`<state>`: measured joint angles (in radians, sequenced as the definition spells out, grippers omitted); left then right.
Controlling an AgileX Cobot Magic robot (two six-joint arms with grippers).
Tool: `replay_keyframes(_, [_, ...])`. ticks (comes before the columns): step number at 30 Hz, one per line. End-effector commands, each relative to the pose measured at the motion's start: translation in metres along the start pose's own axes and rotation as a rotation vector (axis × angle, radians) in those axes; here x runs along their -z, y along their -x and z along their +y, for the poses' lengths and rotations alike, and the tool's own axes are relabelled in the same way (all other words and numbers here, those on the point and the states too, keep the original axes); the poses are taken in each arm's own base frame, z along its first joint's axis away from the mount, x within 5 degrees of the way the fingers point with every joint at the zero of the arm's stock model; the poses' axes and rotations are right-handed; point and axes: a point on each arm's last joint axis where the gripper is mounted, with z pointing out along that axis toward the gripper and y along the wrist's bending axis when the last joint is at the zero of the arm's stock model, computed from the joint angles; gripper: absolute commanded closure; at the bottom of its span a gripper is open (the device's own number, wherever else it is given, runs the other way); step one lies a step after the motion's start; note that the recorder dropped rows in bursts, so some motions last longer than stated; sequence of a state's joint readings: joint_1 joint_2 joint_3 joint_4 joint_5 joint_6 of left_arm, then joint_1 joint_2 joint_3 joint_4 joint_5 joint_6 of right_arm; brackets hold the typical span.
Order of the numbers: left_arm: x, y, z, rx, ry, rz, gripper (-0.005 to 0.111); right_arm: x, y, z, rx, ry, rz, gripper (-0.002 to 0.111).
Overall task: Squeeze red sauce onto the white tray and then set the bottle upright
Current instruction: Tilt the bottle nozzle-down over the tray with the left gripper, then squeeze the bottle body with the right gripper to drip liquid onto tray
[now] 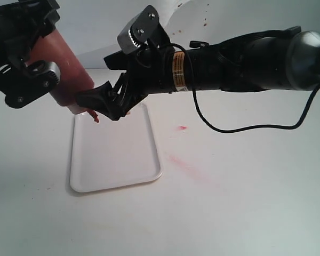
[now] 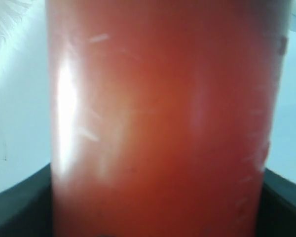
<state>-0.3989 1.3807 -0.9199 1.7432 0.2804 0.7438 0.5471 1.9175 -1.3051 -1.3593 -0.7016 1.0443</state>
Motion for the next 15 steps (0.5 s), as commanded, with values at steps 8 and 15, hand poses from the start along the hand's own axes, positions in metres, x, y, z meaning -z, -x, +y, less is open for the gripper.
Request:
replay_keyframes(8, [-0.003,0.008,0.022,-0.017,0.052,-0.019,0.107,-0.009,-0.011,-0.006,0.024,-0.070,0.008,0.003])
replay_keyframes(15, [-0.004,0.010,0.022,-0.019,0.051,-0.024,0.107,-0.015,-0.016,-0.014,-0.022,-0.138,-0.060,0.003])
